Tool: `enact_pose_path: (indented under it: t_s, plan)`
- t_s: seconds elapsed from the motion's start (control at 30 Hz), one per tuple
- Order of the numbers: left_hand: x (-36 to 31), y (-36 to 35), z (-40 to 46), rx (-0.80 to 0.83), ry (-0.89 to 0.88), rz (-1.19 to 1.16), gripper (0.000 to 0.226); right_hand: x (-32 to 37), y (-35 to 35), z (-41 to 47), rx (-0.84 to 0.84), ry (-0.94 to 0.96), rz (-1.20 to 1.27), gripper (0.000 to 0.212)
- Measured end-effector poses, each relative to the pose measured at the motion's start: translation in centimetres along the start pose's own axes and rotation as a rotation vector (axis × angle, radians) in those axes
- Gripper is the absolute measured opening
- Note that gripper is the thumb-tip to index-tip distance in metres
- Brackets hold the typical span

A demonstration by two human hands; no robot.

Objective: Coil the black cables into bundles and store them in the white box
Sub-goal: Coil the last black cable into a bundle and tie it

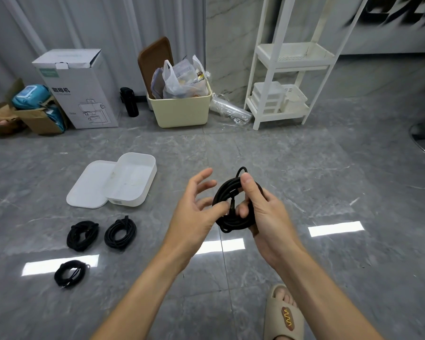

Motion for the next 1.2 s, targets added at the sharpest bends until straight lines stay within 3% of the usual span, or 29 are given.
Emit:
enact_pose_path:
  t_s: [0.17,0.23,0.33,0.47,0.57,0.8,1.03,1.2]
  plan:
    - [-1.4,-0.4,-0.9,-0.076,-0.351,0.482,0.02,0.0,0.7,0.2,-0.076,0.046,-0.02,0.053]
    - [-0.8,-0.7,-1.0,-0.093,-0.351,0.614,0.008,-0.1,0.9,0.2,-0.109,0.07,-0.057,0.057]
    - [-0.1,-0.6,-0.8,-0.123,-0.305,0.663,0.018,-0.1,1.1,0.3,-0.151,0.106,-0.085,0.048]
    - [0.0,-0.8,-0.6,-0.116,-0.242,0.644,0.021,-0.2,1.0,0.4,-0.154,0.124,-0.087,0.045]
    - [0.2,-0.7,-0.5,-0.092,-0.162,0.591,0.01,-0.1,0.9,0.4,-0.15,0.139,-0.088,0.045]
    - [0.1,-0.4,-0.6,-0.101,-0.147,0.561,0.006,0.3,1.1,0.6,-0.165,0.133,-0.045,0.038]
    - [0.5,-0.3,-0.3,-0.072,-0.005,0.274,0.009,-0.2,1.3,0.9,-0.18,0.029,0.297,0.028]
    - [1.2,-1.1,-0.4,-0.005,0.068,0.013,0.014,-0.3,1.3,1.0,-0.186,0.011,0.372,0.029]
Point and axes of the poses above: each hand's wrist, its own z-axis towards the middle knuckle, its own y-axis out of the back of the hand, x = y × z, the point moved 7 cm from there along z, towards the middle knuckle, and after that the axes turned 9 degrees about -z, right-handed, at the moved point
